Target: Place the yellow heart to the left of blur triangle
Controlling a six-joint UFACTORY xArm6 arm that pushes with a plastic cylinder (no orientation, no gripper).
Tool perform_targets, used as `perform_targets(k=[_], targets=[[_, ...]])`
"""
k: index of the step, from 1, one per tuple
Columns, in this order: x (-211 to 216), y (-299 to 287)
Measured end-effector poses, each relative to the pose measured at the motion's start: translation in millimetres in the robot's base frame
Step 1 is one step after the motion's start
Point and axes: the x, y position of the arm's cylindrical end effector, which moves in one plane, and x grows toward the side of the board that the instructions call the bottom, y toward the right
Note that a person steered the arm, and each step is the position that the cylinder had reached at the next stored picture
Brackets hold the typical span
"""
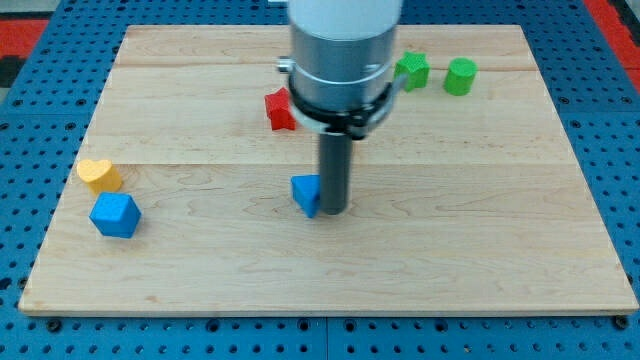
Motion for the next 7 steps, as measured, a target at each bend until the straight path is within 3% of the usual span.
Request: perform_targets(k=[1, 3, 6, 7], targets=[[-2.1, -21.2], [2.6, 36.5], [-29.5, -53.9], [-29.3, -8.2]])
